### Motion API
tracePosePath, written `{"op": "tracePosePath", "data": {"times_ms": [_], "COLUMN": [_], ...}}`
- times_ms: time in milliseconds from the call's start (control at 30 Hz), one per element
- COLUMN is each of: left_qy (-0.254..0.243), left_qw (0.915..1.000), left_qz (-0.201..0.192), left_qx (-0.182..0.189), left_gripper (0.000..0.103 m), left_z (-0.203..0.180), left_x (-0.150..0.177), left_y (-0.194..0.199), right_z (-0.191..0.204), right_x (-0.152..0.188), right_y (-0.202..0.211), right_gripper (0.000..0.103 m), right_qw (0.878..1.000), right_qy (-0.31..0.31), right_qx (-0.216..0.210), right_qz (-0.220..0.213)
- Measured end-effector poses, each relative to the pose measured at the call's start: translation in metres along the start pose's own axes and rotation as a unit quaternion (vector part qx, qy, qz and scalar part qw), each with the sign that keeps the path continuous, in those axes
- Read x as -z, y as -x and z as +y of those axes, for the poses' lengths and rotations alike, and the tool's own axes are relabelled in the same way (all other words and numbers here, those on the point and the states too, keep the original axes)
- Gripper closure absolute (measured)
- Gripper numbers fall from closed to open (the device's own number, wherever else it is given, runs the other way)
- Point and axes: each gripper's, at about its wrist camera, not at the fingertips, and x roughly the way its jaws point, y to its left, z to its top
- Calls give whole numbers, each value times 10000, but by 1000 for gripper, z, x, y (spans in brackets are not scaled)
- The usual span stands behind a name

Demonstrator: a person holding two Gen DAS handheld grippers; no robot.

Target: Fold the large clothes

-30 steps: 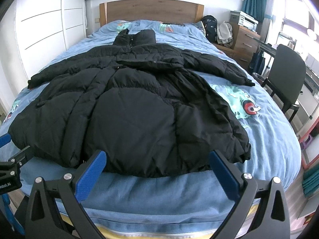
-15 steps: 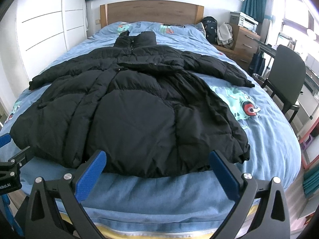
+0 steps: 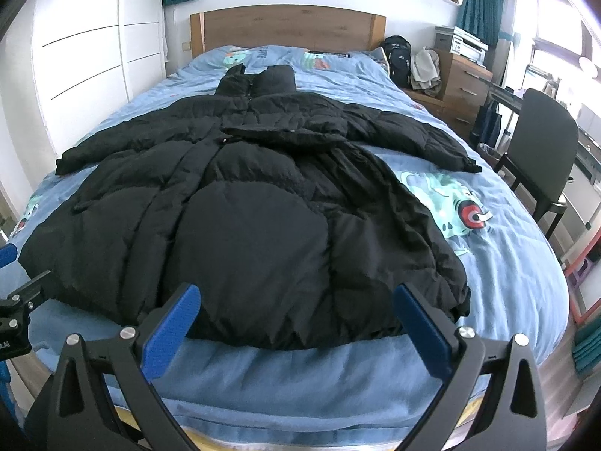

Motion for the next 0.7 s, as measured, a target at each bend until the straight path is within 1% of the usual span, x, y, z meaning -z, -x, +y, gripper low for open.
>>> {"op": "tracePosePath", "data": {"times_ms": [100, 267, 433, 600, 700], "left_qy": [3, 59, 54, -17, 39], "left_qw": [10000, 9998, 9998, 9991, 9992], "left_qz": [49, 171, 144, 13, 15], "left_qx": [67, 24, -110, -433, -408], "left_gripper": [1, 1, 1, 1, 1], "left_z": [0, 3, 5, 4, 6], "left_x": [-6, -13, -21, -29, -32], "left_y": [-2, -5, 2, 13, 16], "right_z": [-4, -8, -11, -12, -14], "right_x": [-4, -13, -21, -22, -24], "right_y": [-1, -7, -11, -6, -6], "right_gripper": [0, 0, 0, 0, 0], "right_qw": [10000, 10000, 9998, 9994, 9994], "right_qy": [-37, -33, -170, -259, -282], "right_qx": [19, -17, -94, -169, -159], "right_qz": [-6, -23, -51, -131, -131]}}
